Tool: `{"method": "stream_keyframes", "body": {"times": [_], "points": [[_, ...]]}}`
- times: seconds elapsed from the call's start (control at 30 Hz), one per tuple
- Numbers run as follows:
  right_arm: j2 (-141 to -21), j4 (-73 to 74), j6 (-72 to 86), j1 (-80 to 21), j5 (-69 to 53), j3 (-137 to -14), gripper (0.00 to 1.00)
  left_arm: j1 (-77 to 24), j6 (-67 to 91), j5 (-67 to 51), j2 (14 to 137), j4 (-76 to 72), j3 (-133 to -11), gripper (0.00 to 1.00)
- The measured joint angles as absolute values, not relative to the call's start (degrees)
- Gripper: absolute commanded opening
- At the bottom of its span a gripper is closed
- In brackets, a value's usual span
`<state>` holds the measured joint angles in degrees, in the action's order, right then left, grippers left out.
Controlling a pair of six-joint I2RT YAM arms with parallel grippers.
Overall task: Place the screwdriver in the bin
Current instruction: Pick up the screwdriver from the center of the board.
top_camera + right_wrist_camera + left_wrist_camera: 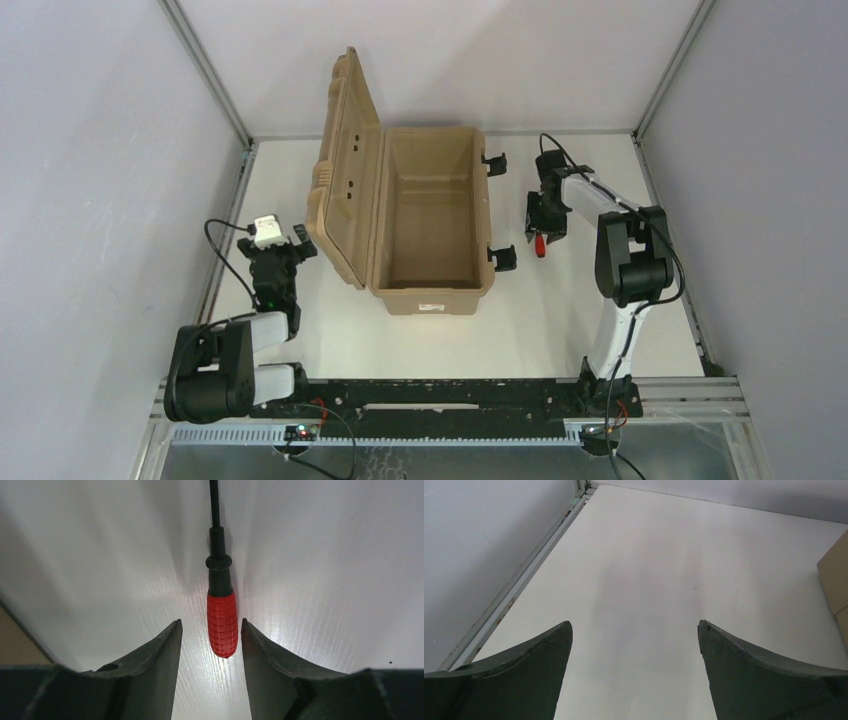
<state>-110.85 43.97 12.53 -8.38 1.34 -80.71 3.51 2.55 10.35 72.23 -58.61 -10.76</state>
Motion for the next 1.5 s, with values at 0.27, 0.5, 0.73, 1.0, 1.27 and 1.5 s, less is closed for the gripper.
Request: {"method": "stream_keyframes", "body": {"times": [0.27, 0.5, 0.73, 1.0, 1.27, 1.5], "points": [[-112.81, 42.87, 12.53, -8.25, 2.33, -80.55, 0.48, 3.51, 2.55, 10.35, 72.23, -58.61, -10.76, 1.0], [-113.78, 42.09, 12.56, -8.21, 3.01, -80.12, 0.36, 3.51, 2.55, 10.35, 72.23, -58.61, -10.76, 1.0], [-113.99, 41.93, 12.82, -8.1, 2.96, -80.12, 0.22, 3.51, 2.55, 10.35, 72.23, -58.61, -10.76, 1.0], [-113.91, 41.89, 12.75, -7.29, 0.3, -80.12, 0.17, 3.51, 2.55, 10.35, 72.23, -58.61, -10.76, 1.0], [-110.15, 40.51, 12.78, -5.28, -10.11, -78.37, 0.17, 3.51, 2.55, 10.35, 72.23, -58.61, -10.76, 1.0], [-105.69, 38.72, 12.99, -3.38, -18.22, -77.52, 0.17, 3.51, 2.55, 10.35, 72.23, -58.61, -10.76, 1.0]]}}
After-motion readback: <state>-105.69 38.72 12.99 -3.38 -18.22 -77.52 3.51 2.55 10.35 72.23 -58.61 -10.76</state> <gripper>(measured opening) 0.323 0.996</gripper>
